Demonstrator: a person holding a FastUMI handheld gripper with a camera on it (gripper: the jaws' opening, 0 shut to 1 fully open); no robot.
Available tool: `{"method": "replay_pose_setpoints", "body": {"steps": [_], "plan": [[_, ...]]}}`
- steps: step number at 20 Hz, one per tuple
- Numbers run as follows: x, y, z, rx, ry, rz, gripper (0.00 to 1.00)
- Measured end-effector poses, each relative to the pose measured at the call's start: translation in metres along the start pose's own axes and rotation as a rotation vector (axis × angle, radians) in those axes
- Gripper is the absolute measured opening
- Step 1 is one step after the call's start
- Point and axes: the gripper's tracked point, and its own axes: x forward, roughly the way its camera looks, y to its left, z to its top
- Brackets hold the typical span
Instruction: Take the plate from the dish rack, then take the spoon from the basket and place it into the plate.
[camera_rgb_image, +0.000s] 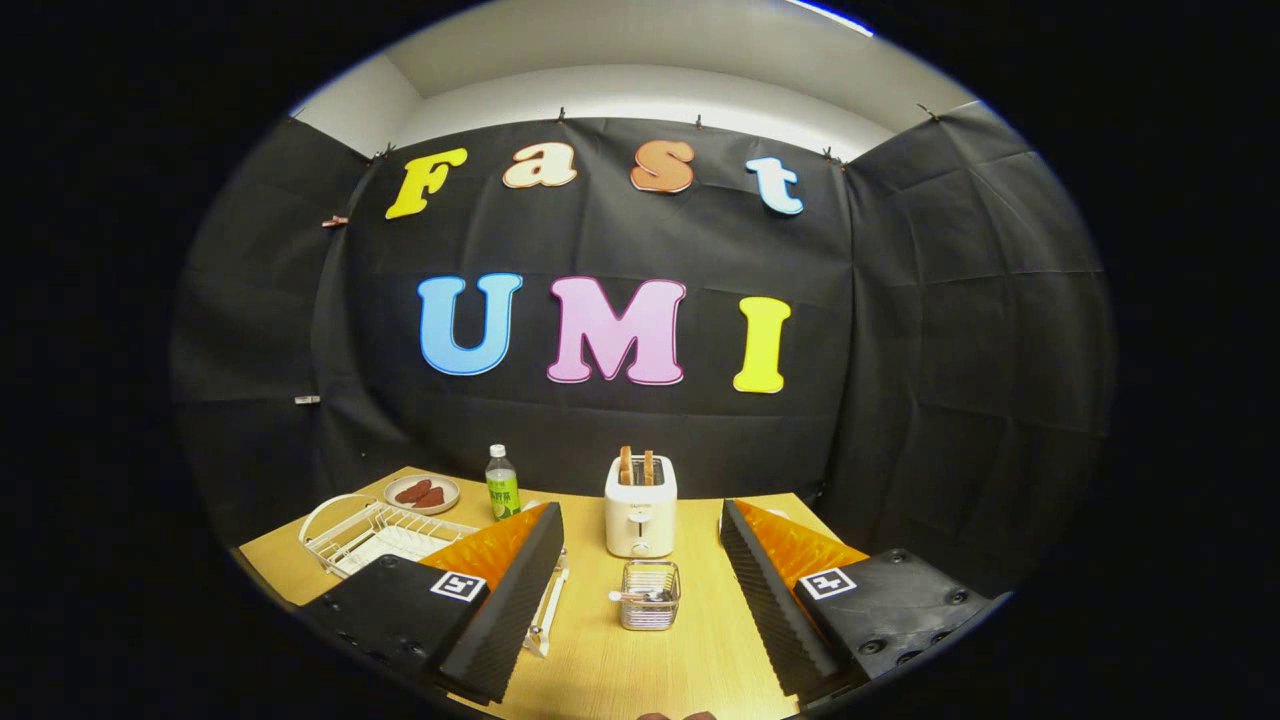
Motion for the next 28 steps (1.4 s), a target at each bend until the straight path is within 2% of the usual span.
{"method": "replay_pose_setpoints", "body": {"steps": [8,10,14,23,25,26,27,28], "plan": [[0.084,0.051,-0.011,-0.005,0.102,0.073,0.97],[0.105,0.061,-0.033,-0.032,0.194,0.074,0.97],[0.135,0.094,-0.067,-0.050,0.329,0.143,0.98],[0.158,0.123,-0.147,-0.005,0.652,0.177,0.98],[0.160,0.128,-0.157,0.021,0.699,0.178,0.86],[0.158,0.131,-0.158,0.030,0.719,0.187,0.73],[0.158,0.132,-0.160,0.035,0.736,0.181,0.68],[0.157,0.130,-0.162,0.044,0.765,0.169,0.55]]}}
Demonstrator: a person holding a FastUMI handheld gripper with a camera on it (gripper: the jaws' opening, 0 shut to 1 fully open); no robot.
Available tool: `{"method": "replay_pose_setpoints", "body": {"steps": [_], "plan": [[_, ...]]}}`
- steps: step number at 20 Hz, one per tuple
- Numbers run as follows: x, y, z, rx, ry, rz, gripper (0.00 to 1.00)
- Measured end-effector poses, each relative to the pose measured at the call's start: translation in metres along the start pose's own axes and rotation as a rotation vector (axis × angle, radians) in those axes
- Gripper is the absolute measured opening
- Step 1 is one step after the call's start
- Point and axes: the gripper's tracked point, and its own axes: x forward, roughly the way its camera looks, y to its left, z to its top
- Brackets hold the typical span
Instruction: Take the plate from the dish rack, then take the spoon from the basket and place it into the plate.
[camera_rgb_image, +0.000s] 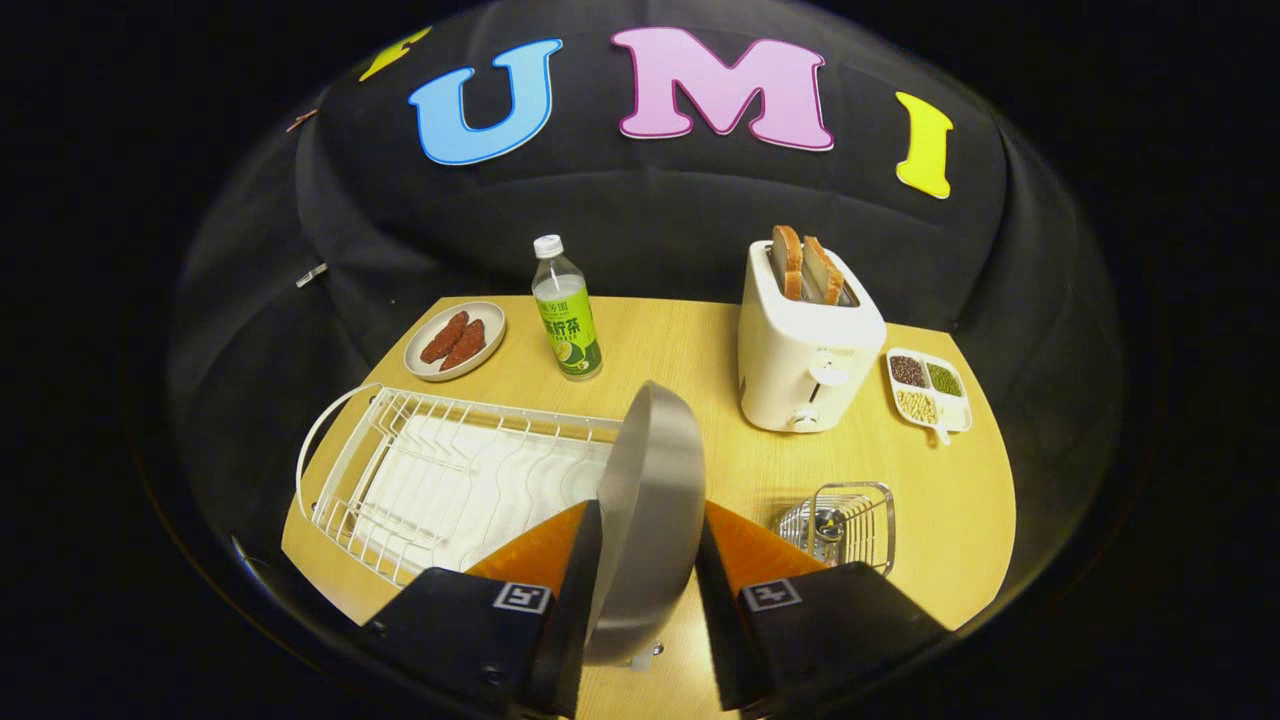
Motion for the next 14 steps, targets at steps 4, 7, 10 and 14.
{"method": "replay_pose_setpoints", "body": {"steps": [4,7,10,14], "plan": [[0.003,0.001,-0.003,0.110,0.085,-0.005,0.42],[0.001,0.001,-0.002,0.116,0.091,-0.032,0.38],[-0.002,0.007,0.000,0.061,0.084,-0.062,0.36],[-0.008,0.011,0.013,0.024,0.063,-0.109,0.36]]}}
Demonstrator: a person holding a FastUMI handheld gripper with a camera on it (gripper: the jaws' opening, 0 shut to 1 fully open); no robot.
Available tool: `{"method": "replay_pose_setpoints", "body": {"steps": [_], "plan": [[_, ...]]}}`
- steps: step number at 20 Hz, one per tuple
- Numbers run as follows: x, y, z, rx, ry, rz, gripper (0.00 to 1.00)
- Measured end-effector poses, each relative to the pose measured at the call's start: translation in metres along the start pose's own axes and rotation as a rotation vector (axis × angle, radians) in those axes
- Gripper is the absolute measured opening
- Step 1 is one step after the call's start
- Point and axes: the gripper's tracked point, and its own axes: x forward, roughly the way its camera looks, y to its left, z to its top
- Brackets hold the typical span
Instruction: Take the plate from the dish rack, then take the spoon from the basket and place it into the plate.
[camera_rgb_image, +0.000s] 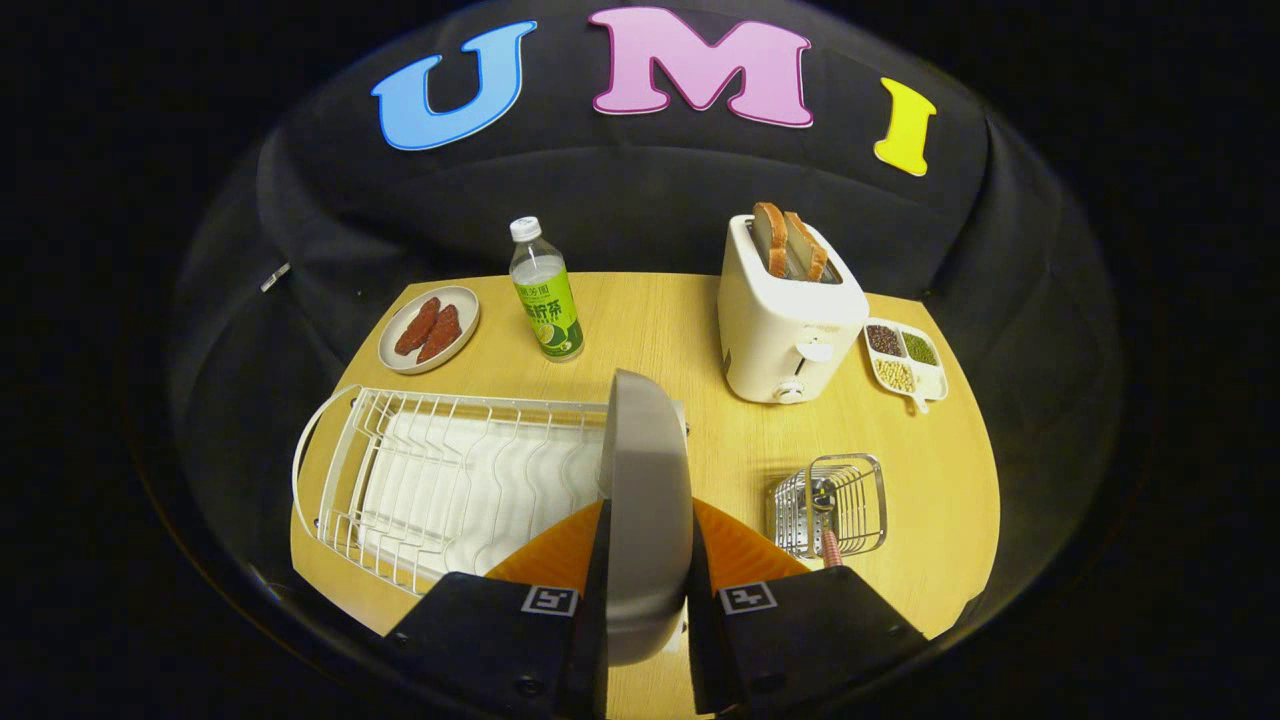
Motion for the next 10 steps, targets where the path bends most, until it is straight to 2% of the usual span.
{"method": "replay_pose_setpoints", "body": {"steps": [5,10], "plan": [[-0.006,0.003,0.012,-0.057,-0.017,-0.042,0.36],[-0.011,-0.007,0.015,0.003,-0.012,-0.069,0.36]]}}
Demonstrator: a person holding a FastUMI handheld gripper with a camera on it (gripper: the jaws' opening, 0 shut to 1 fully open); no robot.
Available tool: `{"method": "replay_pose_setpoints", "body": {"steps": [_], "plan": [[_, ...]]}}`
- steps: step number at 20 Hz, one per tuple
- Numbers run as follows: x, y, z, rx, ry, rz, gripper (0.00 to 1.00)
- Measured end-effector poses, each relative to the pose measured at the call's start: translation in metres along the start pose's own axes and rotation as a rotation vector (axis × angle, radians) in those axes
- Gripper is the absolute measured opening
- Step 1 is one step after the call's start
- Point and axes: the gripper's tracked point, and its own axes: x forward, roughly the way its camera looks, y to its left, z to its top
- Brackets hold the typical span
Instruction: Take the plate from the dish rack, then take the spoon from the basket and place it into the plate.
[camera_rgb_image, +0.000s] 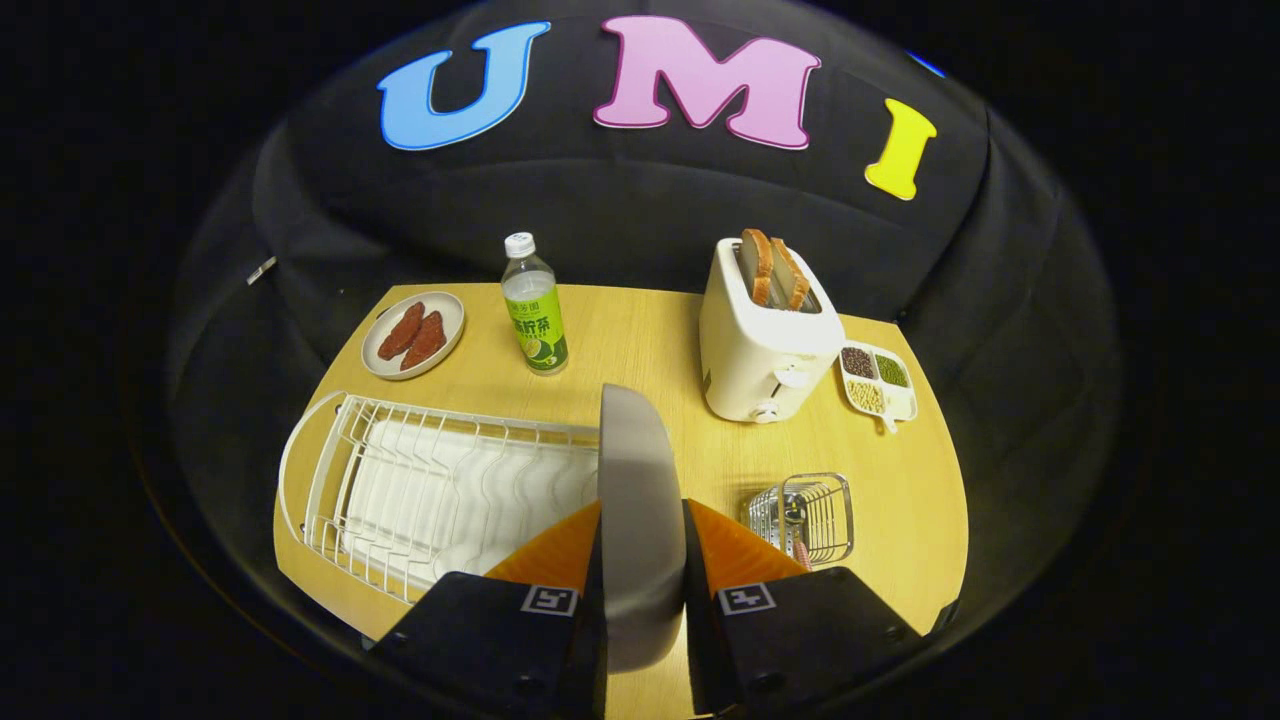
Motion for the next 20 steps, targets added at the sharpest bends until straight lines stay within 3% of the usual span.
{"method": "replay_pose_setpoints", "body": {"steps": [2,4,8,16,20], "plan": [[-0.001,-0.013,0.009,0.020,-0.022,-0.019,0.36],[-0.008,-0.012,0.001,0.064,-0.002,0.013,0.27],[-0.021,-0.026,-0.005,0.093,-0.017,0.038,0.26],[-0.105,-0.070,-0.029,0.177,-0.079,0.213,0.25],[-0.145,-0.091,-0.060,0.255,-0.044,0.306,0.25]]}}
